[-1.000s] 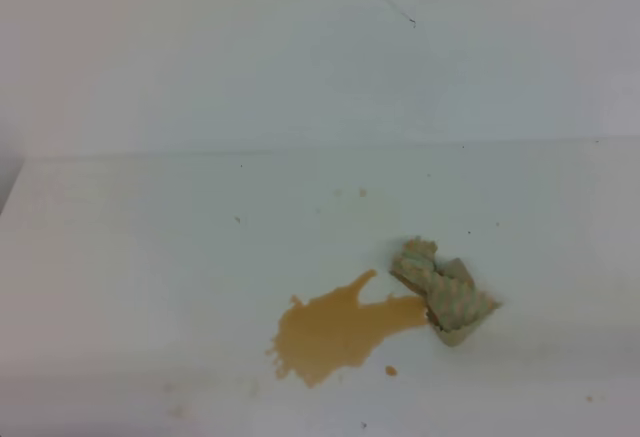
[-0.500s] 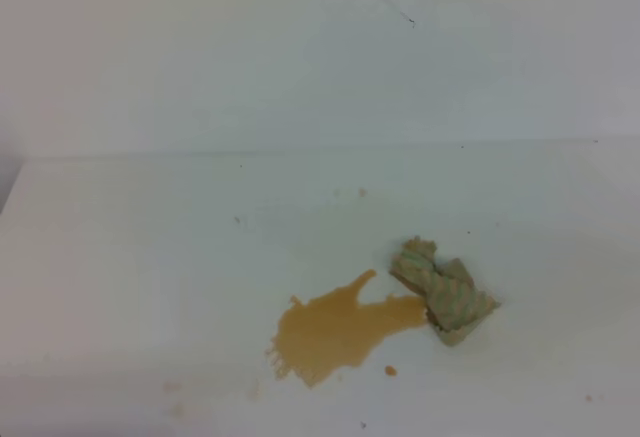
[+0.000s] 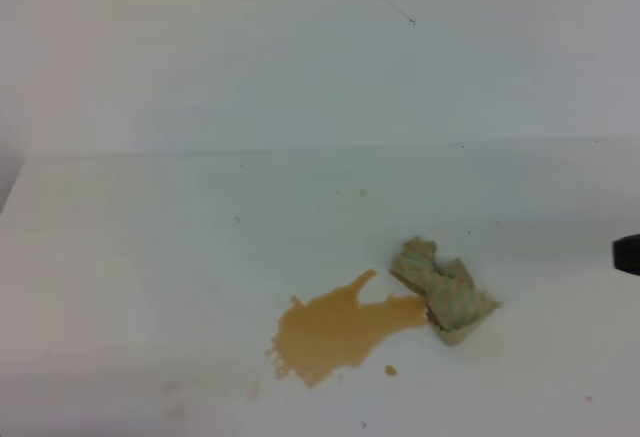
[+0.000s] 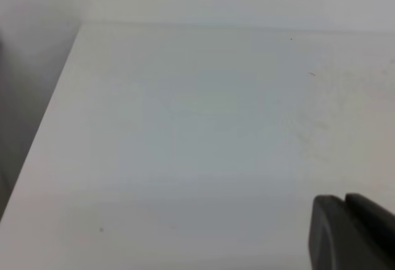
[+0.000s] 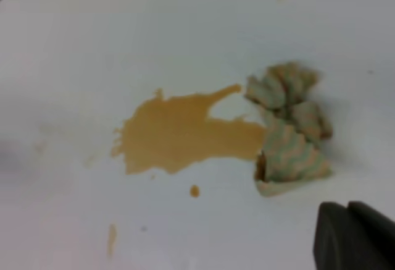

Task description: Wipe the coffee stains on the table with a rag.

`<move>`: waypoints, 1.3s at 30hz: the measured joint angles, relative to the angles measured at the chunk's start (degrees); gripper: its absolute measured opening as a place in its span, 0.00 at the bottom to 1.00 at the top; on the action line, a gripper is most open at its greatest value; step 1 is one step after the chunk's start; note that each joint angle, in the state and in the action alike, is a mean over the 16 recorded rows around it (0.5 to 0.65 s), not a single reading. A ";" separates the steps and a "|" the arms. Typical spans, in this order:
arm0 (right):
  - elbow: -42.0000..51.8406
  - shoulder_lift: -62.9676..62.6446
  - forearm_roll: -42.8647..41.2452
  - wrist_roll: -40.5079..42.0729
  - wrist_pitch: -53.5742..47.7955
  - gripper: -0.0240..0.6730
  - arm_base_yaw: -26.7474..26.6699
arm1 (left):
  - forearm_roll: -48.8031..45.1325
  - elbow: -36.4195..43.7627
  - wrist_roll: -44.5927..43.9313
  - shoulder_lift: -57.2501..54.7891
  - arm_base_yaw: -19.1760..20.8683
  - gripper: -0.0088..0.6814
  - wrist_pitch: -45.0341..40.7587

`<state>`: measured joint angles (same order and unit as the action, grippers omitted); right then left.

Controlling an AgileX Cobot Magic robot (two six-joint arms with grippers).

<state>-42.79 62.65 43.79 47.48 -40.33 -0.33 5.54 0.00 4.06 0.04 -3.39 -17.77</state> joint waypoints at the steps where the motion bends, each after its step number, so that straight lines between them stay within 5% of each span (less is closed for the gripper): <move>1: -0.83 1.84 1.86 2.42 -0.85 0.09 -0.41 | 0.00 0.00 0.00 0.00 0.00 0.01 0.00; 7: -6.78 12.07 4.90 9.99 -3.25 0.25 -4.61 | 0.00 0.00 0.00 0.00 0.00 0.01 0.00; 17: -19.61 26.51 -4.69 3.68 -1.13 0.50 -14.41 | 0.00 0.00 0.00 0.00 0.00 0.01 0.00; 31: -31.90 43.68 -21.43 -11.64 1.15 0.52 -22.33 | 0.00 0.00 0.00 -0.01 0.00 0.01 0.00; 39: -33.30 48.37 -23.13 -13.23 4.88 0.52 -23.19 | 0.00 0.00 0.00 -0.01 0.00 0.01 0.00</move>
<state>-76.09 111.02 20.66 34.25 -35.45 -23.51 5.54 0.00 4.06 0.04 -3.39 -17.77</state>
